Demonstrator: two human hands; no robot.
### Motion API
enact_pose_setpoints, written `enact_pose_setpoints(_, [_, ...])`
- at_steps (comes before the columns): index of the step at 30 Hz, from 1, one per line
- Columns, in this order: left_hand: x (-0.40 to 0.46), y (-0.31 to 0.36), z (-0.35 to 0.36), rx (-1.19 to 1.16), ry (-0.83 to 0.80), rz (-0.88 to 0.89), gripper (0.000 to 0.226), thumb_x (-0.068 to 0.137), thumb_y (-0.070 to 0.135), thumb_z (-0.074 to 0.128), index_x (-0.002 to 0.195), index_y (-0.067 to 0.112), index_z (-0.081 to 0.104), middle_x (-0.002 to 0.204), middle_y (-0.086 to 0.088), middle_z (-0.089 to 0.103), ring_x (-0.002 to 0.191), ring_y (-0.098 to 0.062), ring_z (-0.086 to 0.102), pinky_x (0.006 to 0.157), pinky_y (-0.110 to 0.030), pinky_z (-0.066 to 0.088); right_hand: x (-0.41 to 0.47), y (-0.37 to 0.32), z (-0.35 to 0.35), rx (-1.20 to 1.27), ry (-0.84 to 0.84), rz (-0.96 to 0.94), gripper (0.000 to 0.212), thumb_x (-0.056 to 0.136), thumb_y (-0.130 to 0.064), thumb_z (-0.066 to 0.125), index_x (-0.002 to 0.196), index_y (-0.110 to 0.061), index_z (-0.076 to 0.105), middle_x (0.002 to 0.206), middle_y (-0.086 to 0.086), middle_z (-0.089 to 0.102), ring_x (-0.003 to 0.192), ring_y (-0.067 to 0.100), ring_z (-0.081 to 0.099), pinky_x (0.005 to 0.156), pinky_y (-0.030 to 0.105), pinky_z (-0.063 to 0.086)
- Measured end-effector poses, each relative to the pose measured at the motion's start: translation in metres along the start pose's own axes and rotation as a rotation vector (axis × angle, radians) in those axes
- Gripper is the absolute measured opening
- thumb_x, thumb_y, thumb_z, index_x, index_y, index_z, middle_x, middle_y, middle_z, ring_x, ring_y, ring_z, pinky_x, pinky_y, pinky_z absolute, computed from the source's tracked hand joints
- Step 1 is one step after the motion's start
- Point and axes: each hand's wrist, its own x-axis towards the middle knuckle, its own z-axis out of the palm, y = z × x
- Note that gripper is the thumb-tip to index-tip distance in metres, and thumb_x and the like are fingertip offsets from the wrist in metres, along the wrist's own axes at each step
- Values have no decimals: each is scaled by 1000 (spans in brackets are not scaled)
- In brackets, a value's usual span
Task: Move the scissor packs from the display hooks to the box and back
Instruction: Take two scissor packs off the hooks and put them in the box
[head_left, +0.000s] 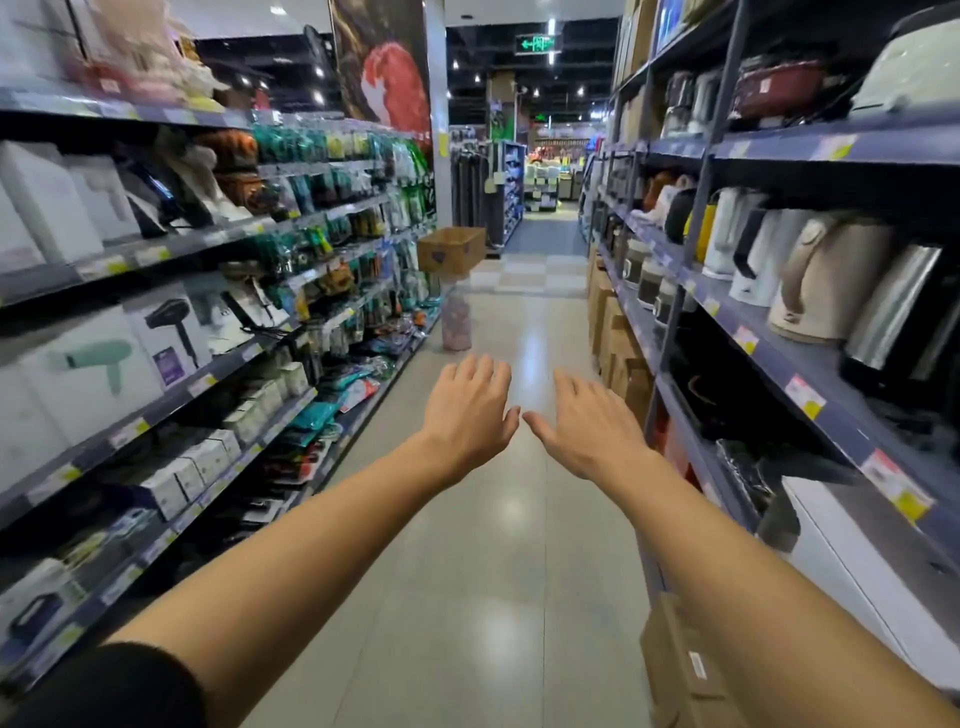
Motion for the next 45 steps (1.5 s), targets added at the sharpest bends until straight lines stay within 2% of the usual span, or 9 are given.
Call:
enact_pose_setpoints(9, [137,-45,87,25,-63,-144,50,93,48,44,124,9,50,122,-10,56,118,-29,50,95,-40,41,169,29,63,19,2,-64,56,94,-58,37,120,-9,48,121,12,56,114,32,51,94,41,39])
enact_pose_setpoints(17, [260,-103,215,34,-108,-118,47,91,46,46,117,9,58,121,-11,61,117,-33,53,93,-42,44,325,80,156,-43,-62,-43,57,93,-59,36,126,-13,46,124,8,55,116,29,49,98,40,39])
enact_pose_setpoints(25, [442,-194,295,47,-105,-167,57,96,47,40,137,8,45,144,-14,46,134,-33,38,108,-44,33,544,106,191,-31,-63,-43,57,92,-59,38,127,-14,46,127,8,54,120,29,48,101,40,39])
enact_pose_setpoints(34, [603,-232,398,83,-166,-177,57,95,47,41,136,7,43,135,-14,51,127,-33,42,105,-44,35,727,149,260,-2,-78,-73,54,93,-59,37,123,-15,46,123,6,55,117,27,49,97,38,41])
enact_pose_setpoints(40, [732,-255,478,162,-159,-175,55,90,46,47,128,6,52,123,-15,59,118,-34,50,97,-45,41,872,196,315,36,-52,-108,51,92,-58,39,117,-14,48,119,8,56,115,29,51,95,40,42])
enact_pose_setpoints(45, [865,-280,520,210,-163,-193,53,93,44,40,131,7,47,128,-15,55,122,-36,45,98,-44,38,1006,246,334,54,8,-150,46,92,-57,40,110,-16,49,116,9,57,112,30,51,92,41,44])
